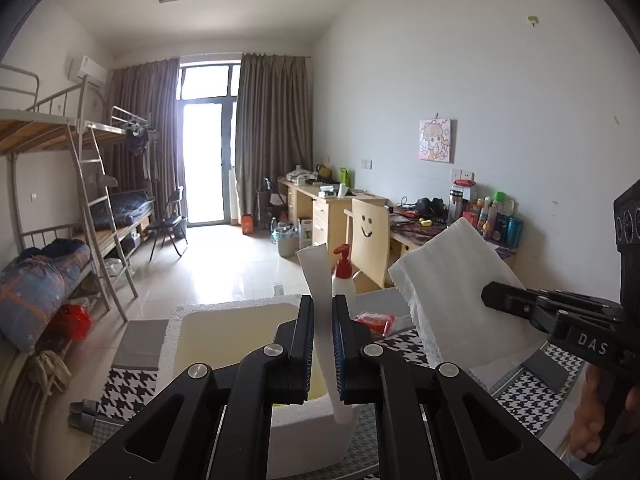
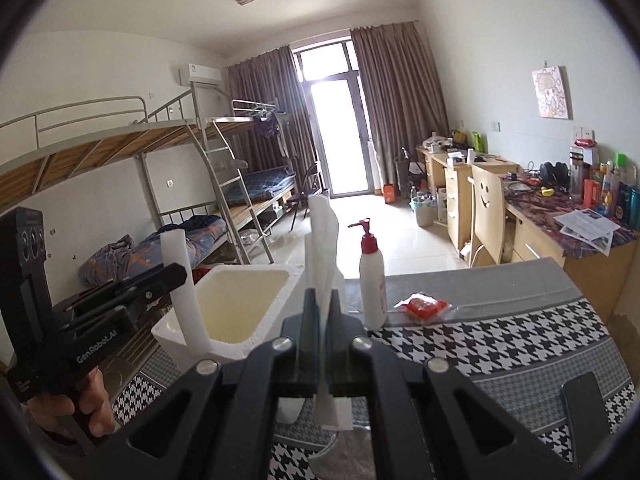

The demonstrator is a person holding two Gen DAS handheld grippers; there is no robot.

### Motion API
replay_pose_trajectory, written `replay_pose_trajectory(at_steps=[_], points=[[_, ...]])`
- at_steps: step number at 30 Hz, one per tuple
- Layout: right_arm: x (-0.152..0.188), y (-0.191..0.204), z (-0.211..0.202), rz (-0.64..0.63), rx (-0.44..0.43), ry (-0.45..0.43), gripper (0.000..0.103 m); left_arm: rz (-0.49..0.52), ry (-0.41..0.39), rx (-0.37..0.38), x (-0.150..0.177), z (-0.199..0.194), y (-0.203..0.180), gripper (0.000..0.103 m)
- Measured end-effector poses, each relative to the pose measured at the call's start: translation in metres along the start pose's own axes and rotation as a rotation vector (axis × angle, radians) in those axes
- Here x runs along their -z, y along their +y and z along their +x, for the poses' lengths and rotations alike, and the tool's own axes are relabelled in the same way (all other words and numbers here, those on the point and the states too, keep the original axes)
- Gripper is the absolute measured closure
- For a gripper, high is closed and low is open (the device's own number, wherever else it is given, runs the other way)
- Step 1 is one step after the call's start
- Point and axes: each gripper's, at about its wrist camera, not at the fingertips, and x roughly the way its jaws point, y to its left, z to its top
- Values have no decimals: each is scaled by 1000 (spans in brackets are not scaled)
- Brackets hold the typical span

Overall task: Organize soft objects
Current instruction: 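Carry the white strip and white tissue up to the white foam box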

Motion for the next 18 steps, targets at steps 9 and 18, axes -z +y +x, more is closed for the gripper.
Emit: replay_pose_trajectory(at_steps=[9, 18], points=[[-9, 11, 9, -6, -29, -5, 98, -12, 8, -40, -1, 11, 4, 93], [-18, 26, 22, -36, -79, -3, 98, -20, 26, -71, -2, 25, 16, 93]])
